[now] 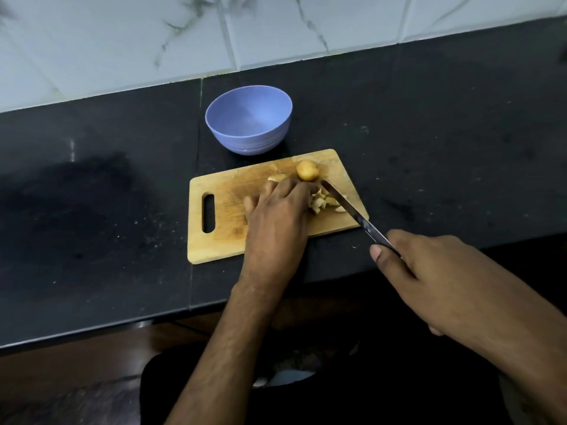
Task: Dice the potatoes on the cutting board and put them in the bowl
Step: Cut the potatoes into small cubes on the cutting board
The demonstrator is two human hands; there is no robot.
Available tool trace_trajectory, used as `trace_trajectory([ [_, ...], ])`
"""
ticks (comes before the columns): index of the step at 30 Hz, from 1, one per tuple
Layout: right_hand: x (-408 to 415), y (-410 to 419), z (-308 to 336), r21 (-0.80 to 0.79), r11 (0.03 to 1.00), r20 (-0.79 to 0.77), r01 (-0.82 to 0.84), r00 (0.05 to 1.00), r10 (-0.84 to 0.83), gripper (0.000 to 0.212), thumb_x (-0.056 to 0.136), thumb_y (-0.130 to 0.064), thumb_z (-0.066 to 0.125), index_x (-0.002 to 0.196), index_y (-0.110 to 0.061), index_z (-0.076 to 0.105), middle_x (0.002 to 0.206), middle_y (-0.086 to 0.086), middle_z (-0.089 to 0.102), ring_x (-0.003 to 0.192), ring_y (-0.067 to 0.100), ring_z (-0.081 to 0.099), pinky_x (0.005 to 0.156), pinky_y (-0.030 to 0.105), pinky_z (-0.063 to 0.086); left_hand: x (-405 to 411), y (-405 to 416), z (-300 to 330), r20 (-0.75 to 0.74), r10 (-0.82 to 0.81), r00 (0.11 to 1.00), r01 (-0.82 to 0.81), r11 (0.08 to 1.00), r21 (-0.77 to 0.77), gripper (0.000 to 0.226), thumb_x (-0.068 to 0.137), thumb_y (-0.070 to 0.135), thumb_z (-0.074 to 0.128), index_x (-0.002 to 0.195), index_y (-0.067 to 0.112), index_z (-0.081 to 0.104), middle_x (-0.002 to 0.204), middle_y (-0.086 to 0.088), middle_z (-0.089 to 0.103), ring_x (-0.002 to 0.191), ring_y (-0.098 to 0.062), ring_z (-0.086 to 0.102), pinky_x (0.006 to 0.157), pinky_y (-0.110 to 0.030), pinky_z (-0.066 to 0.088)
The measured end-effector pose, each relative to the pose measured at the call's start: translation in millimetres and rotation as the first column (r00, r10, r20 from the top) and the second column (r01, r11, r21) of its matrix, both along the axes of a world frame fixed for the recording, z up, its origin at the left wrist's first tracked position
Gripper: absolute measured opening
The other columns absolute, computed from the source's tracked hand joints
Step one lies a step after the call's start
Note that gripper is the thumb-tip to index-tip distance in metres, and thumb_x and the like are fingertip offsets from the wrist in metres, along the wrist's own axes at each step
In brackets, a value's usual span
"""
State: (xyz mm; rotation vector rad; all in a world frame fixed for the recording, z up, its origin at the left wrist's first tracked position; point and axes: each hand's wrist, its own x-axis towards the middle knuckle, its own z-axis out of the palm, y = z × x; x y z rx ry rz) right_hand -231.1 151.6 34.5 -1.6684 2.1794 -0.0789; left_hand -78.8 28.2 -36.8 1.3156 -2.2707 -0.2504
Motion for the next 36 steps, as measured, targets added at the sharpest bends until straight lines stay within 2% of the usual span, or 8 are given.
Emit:
trace_trajectory([
  [3,-2,-1,-2,-0.002,1.000,-0.002,0.002,1.000,-0.002,0.035,0.100,-0.055,0.025,0.083,-0.030,0.043,0.065,-0.003,0.059,0.048,0.005,0.057,0.056,0.027,0.054,5,3,-2,-0.048,0.034,0.998,-0.034,0.999,-0.001,0.039,0.094,0.009,0.047,0.125,0.027,0.063,0.117,0.009,0.062,0.113,-0.017,0.049,0.089,-0.043,0.034],
  [6,1,-4,-4,-0.003,1.000,0.007,-0.019,1.000,0.019,0.035,0.100,-0.055,0.025,0.083,-0.030,0.043,0.064,-0.003,0.058,0.049,0.005,0.056,0.055,0.026,0.052,20,6,-6,-0.137,0.082,0.987,-0.083,0.997,-0.004,0.031,0.095,0.007,0.053,0.118,0.024,0.064,0.117,0.011,0.064,0.109,-0.017,0.052,0.086,-0.039,0.031],
  [12,16,-12,-8,-0.029,0.996,0.020,-0.090,0.996,0.090,0.034,0.099,-0.056,0.025,0.084,-0.031,0.044,0.063,-0.004,0.057,0.047,0.004,0.055,0.052,0.026,0.050,60,13,-15,-0.220,0.186,0.958,-0.179,0.983,0.050,0.027,0.095,0.034,0.066,0.120,0.027,0.066,0.119,0.013,0.059,0.116,-0.010,0.052,0.092,-0.038,0.030],
  [17,26,-16,-14,-0.047,0.992,0.011,-0.120,0.993,0.120,0.036,0.098,-0.057,0.024,0.084,-0.030,0.043,0.063,-0.004,0.057,0.047,0.003,0.054,0.053,0.026,0.049,70,15,-20,-0.394,0.177,0.902,-0.193,0.981,-0.001,0.016,0.089,0.028,0.077,0.103,0.020,0.072,0.107,0.011,0.060,0.111,-0.015,0.060,0.087,-0.054,0.050],
  [21,32,-17,-17,-0.045,0.988,0.026,-0.147,0.989,0.148,0.036,0.098,-0.058,0.023,0.084,-0.030,0.042,0.064,-0.004,0.056,0.049,0.004,0.054,0.052,0.025,0.047,70,9,-25,-0.333,0.144,0.932,-0.123,0.989,0.084,0.029,0.088,0.039,0.070,0.113,0.024,0.071,0.106,0.013,0.059,0.102,-0.015,0.061,0.084,-0.052,0.054],
  [25,36,-17,-17,-0.058,0.985,0.012,-0.161,0.987,0.162,0.037,0.098,-0.058,0.023,0.077,-0.030,0.036,0.063,-0.006,0.052,0.050,0.004,0.050,0.049,0.021,0.034,70,8,-25,-0.334,0.165,0.928,-0.139,0.985,0.100,0.018,0.089,0.038,0.073,0.103,0.027,0.072,0.100,0.014,0.060,0.098,-0.013,0.061,0.084,-0.050,0.053],
  [29,43,-16,-18,-0.060,0.982,0.014,-0.180,0.983,0.181,0.038,0.099,-0.058,0.022,0.074,-0.031,0.032,0.064,-0.007,0.051,0.053,0.005,0.049,0.048,0.021,0.031,71,10,-23,-0.372,0.234,0.898,-0.202,0.972,0.124,0.019,0.084,0.038,0.079,0.092,0.023,0.073,0.092,0.012,0.062,0.090,-0.010,0.060,0.078,-0.039,0.053],
  [36,55,-18,-24,-0.090,0.974,0.028,-0.210,0.977,0.213,0.035,0.100,-0.057,0.021,0.075,-0.033,0.029,0.067,-0.006,0.052,0.057,0.006,0.052,0.050,0.021,0.034,84,8,-19,-0.292,0.159,0.943,-0.125,0.983,0.133,0.015,0.088,0.027,0.075,0.102,0.022,0.071,0.099,0.009,0.058,0.092,-0.006,0.058,0.076,-0.022,0.050],
])
